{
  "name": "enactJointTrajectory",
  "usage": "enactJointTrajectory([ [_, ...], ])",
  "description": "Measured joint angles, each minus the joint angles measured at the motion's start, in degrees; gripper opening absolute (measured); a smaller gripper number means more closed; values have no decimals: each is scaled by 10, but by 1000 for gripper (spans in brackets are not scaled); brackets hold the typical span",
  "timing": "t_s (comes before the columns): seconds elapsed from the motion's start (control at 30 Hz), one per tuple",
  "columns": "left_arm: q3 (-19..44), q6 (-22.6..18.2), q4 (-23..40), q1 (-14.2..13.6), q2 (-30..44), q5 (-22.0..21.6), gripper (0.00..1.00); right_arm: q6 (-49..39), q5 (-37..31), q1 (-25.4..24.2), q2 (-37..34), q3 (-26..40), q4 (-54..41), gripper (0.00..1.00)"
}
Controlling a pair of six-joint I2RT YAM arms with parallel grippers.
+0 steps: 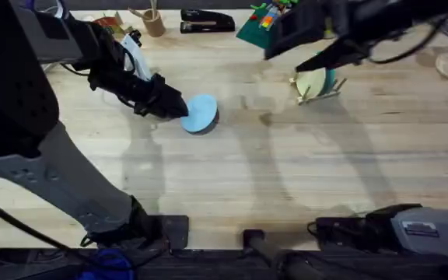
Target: Pick up the plates from the table one by one and place each into a slot on the dish rack.
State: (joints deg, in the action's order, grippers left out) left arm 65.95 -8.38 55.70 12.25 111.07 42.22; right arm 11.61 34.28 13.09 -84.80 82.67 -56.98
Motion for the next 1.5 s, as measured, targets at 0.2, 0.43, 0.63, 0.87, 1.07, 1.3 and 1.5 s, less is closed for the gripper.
enactJointTrajectory([
  [0.2, 0, 0, 0, 0, 0, 0, 42, 27, 0, 36, -68, 0, 35, 995],
  [0.43, 0, 0, 0, 0, 0, 0, 43, 85, 0, 62, -153, 0, 60, 994],
  [0.63, 0, 0, -3, -1, 0, 0, 42, 112, 0, 85, -202, 0, 92, 994],
  [0.87, 0, 0, -4, -1, 0, 0, 42, 131, 0, 117, -227, 0, 145, 995],
  [1.07, 0, 0, -4, -1, 0, 0, 42, 137, 0, 143, -233, 0, 182, 995],
  [1.3, 0, 0, -4, -1, 0, 0, 42, 155, 0, 164, -256, 0, 209, 994],
  [1.5, 0, 0, -4, -1, 0, 0, 42, 176, 0, 170, -277, 0, 226, 994],
])
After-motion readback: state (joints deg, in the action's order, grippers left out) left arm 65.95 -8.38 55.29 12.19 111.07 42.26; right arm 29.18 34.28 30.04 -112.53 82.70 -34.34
